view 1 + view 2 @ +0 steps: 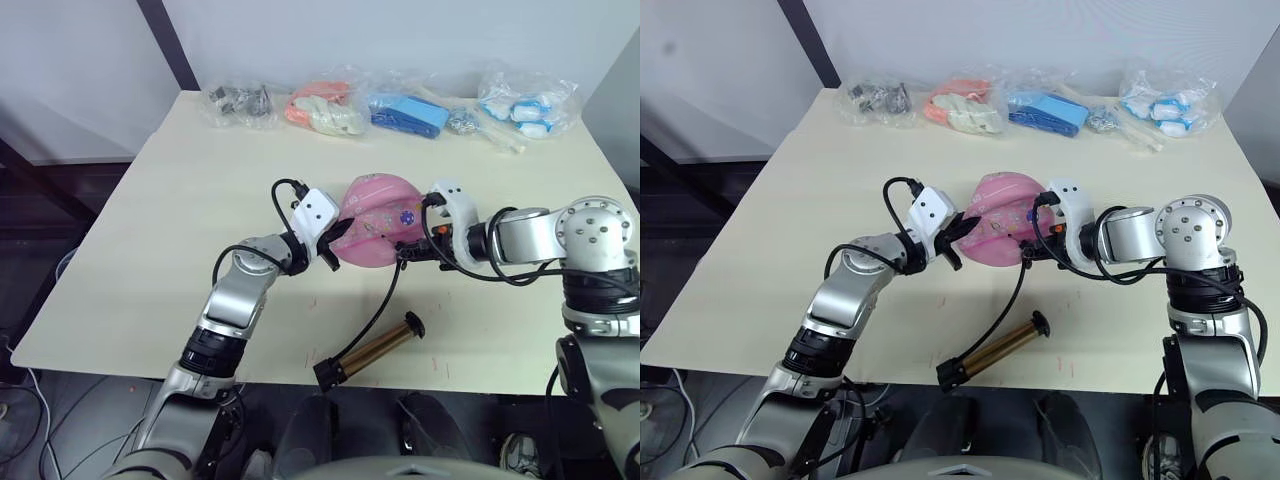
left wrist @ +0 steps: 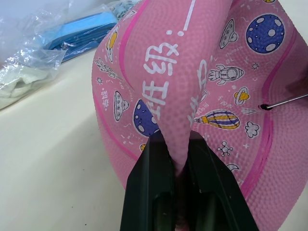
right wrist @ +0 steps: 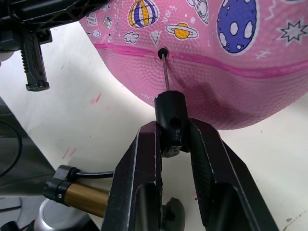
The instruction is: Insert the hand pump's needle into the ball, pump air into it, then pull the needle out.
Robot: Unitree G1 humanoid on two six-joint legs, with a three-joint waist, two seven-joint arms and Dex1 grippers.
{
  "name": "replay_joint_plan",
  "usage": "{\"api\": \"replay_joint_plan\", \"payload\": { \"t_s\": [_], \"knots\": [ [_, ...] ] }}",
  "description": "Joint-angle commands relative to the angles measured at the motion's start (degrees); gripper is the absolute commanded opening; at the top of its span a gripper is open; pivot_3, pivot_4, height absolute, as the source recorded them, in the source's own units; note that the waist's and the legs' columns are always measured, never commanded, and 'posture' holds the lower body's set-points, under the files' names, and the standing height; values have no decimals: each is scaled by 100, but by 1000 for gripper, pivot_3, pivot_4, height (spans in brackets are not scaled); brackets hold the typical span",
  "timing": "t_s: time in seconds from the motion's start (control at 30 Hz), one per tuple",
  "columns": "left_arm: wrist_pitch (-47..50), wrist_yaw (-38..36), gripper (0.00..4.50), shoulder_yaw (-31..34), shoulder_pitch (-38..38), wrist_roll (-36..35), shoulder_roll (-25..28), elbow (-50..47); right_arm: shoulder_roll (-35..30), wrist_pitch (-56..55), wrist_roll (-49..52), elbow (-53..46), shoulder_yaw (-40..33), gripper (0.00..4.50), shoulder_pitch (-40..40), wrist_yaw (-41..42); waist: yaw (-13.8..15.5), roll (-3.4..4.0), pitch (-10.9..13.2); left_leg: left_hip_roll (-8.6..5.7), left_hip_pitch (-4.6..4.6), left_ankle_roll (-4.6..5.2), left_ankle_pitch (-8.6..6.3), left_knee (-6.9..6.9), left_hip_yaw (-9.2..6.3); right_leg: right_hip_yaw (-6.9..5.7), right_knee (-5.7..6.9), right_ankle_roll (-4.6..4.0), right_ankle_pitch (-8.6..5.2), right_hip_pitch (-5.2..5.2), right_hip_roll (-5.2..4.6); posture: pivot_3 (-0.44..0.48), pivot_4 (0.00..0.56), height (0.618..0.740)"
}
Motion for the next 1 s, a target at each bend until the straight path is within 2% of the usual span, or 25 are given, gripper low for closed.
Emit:
{"api": "replay_joint_plan", "payload": {
  "t_s": [0.03,0.63,1.0],
  "knots": [
    [17,-42,36,-73,91,44,-3,3,-54,37,165,125,-16,303,-119,-161,-3,0,0,0,0,0,0,0,0,0,0,0,0,0,0,0,150,740],
    [-23,-52,36,-75,101,59,5,63,38,37,537,476,-265,303,-167,-742,-3,0,0,1,0,0,0,-1,1,0,0,0,0,0,0,0,150,740],
    [-71,-75,36,-96,139,78,13,54,114,37,1271,1068,-248,303,-333,-1338,-15,0,0,3,0,0,0,-2,2,0,0,0,0,0,1,0,150,740]
  ]
}}
